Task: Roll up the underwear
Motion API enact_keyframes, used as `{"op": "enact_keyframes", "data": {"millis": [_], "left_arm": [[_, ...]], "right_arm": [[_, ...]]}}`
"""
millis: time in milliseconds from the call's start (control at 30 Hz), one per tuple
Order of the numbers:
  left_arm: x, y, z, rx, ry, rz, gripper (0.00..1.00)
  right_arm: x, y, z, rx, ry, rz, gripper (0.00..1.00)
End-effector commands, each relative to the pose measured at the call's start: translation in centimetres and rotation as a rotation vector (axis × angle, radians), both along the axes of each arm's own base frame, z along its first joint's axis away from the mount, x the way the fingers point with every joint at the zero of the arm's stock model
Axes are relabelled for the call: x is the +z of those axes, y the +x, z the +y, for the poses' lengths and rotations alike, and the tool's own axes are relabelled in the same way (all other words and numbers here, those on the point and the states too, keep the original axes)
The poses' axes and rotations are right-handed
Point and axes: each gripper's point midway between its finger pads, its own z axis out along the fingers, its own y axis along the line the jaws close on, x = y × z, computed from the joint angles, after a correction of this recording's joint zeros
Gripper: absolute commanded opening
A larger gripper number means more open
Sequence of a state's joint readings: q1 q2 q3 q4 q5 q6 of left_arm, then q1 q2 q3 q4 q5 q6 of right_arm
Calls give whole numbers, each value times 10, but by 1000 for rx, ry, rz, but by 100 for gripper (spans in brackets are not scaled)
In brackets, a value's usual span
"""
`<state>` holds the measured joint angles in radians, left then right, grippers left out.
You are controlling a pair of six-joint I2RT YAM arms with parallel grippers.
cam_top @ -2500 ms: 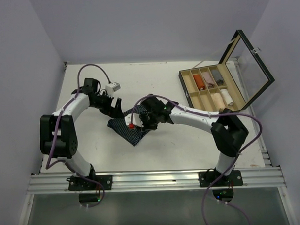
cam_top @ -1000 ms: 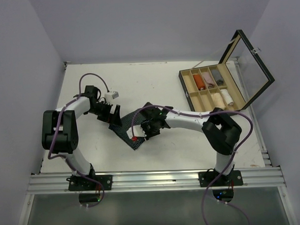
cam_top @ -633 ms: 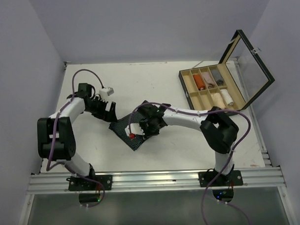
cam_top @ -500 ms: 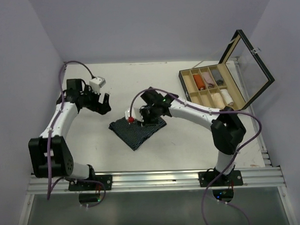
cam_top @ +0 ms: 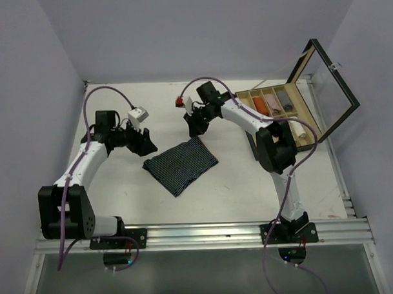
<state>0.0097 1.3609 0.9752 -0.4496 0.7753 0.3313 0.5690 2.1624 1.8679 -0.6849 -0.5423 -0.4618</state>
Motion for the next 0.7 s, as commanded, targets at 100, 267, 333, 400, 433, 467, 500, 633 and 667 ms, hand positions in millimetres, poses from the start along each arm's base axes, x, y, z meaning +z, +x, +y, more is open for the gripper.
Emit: {"op": "enact_keyframes", "data": {"millis": [100,267,333,400,433,467,500,633,667], "left_arm": [[-68,-47,-37,-28,-92,319,58],[-106,-43,-26,57,-55,482,55],[-121,-32,-16,105,-32,527,55],[-130,-26,-8,129,-2,551,55],[-136,-18,-5,131,9,561,55],[-139,-15,-2,138,24,569,55],[-142,-4,1,144,39,563,55],[-136,32,9,129,67,491,55],[-132,34,9,96,72,472,56]], "right_arm": [[-38,-29,-5,-89,19,321,0],[-72,-43,-29,-173,-26,408,0],[-85,-57,-40,-226,-46,463,0],[-82,-70,-42,-272,-25,510,0],[-92,-80,-45,-297,-13,535,0],[-90,-86,-42,-308,12,565,0],[-84,-90,-39,-365,34,612,0],[-83,-96,-32,-448,102,687,0],[-77,-96,-29,-453,120,700,0]]}}
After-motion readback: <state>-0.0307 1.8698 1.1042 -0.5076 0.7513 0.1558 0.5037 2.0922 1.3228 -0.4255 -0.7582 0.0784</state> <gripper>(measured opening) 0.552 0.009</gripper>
